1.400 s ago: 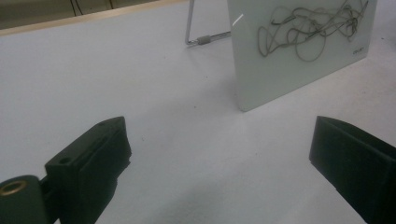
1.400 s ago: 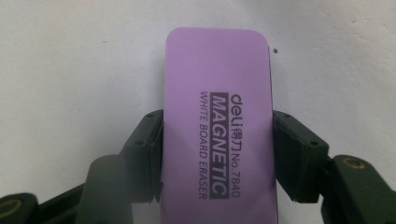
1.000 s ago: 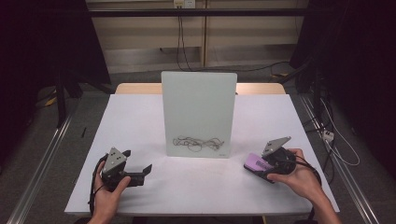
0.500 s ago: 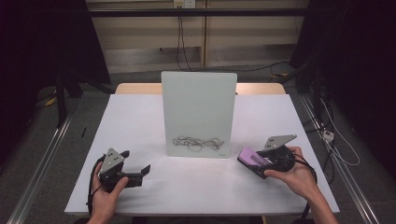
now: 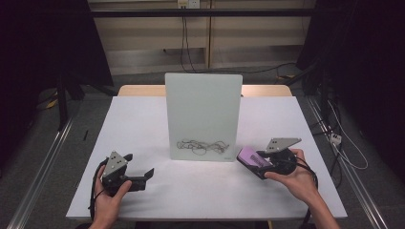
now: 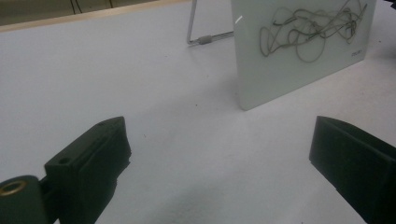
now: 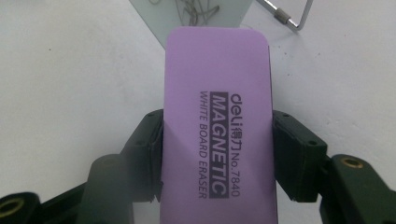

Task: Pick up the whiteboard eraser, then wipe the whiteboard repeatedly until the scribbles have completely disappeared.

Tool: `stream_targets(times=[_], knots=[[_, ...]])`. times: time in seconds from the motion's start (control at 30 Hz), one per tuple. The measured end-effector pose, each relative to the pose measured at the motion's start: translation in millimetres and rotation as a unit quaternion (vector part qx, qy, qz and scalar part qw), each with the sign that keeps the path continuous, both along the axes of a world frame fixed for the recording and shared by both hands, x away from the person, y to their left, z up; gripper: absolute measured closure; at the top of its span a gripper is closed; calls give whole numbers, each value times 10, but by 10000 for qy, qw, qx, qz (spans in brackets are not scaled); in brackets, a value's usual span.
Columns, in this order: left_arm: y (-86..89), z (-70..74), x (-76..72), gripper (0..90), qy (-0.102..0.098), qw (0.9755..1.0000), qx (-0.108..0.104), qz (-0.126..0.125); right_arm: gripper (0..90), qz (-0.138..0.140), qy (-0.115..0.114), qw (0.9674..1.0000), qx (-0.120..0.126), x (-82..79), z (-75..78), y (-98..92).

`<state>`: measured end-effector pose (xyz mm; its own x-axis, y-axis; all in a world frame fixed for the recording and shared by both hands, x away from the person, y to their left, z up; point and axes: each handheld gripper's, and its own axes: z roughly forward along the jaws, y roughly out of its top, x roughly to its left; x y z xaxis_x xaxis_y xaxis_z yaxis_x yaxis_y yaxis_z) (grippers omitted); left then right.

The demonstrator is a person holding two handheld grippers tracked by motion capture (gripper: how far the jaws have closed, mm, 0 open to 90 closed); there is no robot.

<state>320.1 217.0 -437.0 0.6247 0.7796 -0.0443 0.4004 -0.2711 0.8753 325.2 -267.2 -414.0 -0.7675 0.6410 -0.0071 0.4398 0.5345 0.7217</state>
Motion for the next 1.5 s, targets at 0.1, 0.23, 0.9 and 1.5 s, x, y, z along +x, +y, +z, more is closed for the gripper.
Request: stream_targets(times=[0.1, 0.23, 0.9, 1.5], knots=[[-3, 2, -9, 47, -6, 10000, 22, 6, 414, -4, -98, 9999, 47, 1, 3, 10], [-2, 6, -18, 47, -15, 10000, 17, 35, 414, 24, -146, 9998, 154, -4, 16, 18], [11, 13, -19, 47, -24, 10000, 29, 33, 414, 462, -521, 9970, 341, -41, 69, 352], [21, 9, -11, 46, -23, 10000, 47, 22, 414, 735, -967, 9926, 82, 210, 246, 736]])
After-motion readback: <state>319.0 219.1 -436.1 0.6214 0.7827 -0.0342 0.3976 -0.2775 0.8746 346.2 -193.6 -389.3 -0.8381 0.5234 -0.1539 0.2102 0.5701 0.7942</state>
